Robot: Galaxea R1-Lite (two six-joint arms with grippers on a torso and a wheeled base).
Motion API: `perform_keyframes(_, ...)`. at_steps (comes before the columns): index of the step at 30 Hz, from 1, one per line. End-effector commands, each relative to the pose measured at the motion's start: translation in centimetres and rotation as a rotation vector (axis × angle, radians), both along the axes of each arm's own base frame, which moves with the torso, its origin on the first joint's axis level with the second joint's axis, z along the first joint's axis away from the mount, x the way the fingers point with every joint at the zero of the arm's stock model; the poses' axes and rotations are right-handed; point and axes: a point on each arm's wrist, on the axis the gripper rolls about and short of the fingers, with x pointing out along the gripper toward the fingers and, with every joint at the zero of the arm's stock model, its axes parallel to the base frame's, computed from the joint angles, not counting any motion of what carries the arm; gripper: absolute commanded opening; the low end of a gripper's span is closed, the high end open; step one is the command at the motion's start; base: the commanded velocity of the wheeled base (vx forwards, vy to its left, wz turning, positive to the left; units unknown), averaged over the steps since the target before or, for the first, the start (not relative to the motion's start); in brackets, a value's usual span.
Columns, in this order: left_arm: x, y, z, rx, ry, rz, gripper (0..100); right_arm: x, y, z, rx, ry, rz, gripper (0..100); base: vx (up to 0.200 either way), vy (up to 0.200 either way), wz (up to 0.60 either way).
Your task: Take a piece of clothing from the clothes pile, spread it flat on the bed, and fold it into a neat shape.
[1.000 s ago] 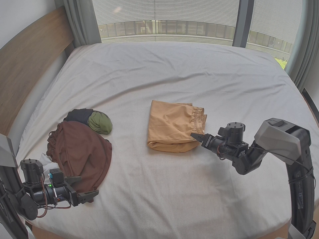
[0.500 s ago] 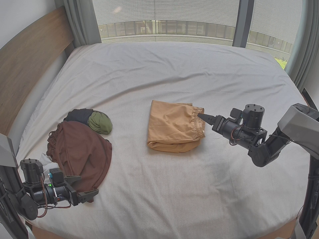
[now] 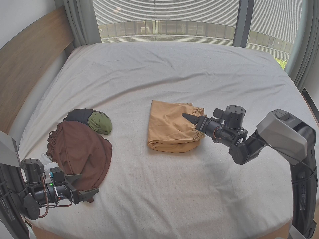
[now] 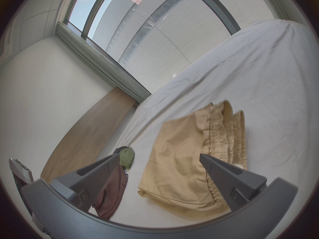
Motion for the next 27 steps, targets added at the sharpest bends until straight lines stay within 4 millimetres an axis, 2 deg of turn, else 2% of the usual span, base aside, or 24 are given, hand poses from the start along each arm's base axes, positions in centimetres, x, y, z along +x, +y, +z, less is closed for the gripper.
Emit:
perform_keyframes(1, -0.2, 0.0, -0.9, -0.002, 0.043, 0.001, 100, 0.8, 0.9, -3.9, -0.022, 0.06, 0.011, 100, 0.0, 0.0, 0.0)
perform_keyframes(6, -0.2, 0.0, -0.8, -0.002, 0.04, 0.001, 100, 0.9, 0.4, -6.1, -0.042, 0.102, -0.002, 100, 0.0, 0.0, 0.0)
perform_keyframes(17, -0.2, 0.0, -0.8, -0.002, 0.037, 0.001, 100, 0.8, 0.1, -7.8, -0.053, 0.131, -0.012, 100, 0.0, 0.0, 0.0)
perform_keyframes(24, -0.2, 0.0, -0.6, -0.005, 0.031, -0.001, 100, 0.5, 0.1, -7.0, -0.046, 0.106, -0.027, 100, 0.0, 0.0, 0.0)
perform_keyframes(27, -0.2, 0.0, -0.4, -0.016, 0.014, -0.013, 100, -0.3, -0.1, -5.0, -0.034, 0.073, -0.026, 100, 0.0, 0.0, 0.0)
